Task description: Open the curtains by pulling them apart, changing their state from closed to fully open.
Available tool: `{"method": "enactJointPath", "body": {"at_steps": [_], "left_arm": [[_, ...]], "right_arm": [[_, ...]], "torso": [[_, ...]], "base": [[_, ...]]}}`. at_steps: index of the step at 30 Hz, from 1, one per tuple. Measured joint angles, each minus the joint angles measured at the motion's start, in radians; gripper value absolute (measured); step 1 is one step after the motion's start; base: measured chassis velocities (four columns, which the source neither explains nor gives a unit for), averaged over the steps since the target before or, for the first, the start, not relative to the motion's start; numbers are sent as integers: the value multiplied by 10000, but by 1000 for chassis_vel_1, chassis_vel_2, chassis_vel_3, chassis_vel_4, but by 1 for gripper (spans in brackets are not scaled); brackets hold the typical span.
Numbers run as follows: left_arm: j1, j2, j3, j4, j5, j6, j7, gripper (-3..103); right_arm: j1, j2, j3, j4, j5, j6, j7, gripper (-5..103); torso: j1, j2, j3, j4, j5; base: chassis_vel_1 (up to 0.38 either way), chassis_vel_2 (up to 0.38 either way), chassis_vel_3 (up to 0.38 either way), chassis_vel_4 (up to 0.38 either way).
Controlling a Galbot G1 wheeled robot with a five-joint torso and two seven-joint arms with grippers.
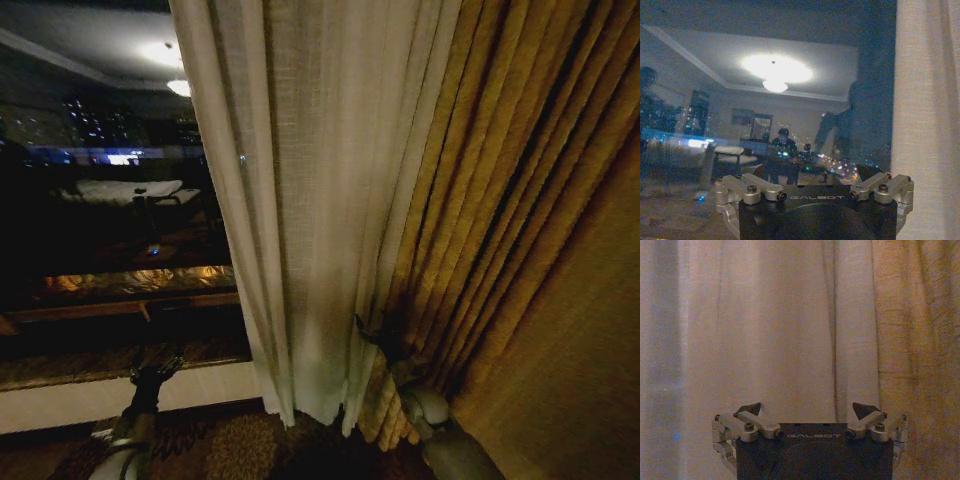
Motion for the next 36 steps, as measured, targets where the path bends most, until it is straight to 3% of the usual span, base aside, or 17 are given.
{"method": "enactJointPath", "body": {"at_steps": [17, 36], "left_arm": [[0, -1, 1, 0, 0, 1, 0, 100], [0, 0, 0, 0, 0, 0, 0, 100]], "right_arm": [[125, 21, -96, 85, -222, 27, -240, 100], [163, -16, -89, 51, -286, 87, -568, 100]], "torso": [[0, 0, 1, 0, 1], [0, 1, 0, 2, -3]], "base": [[72, 75, -68, -79], [307, 308, -314, -306]]}}
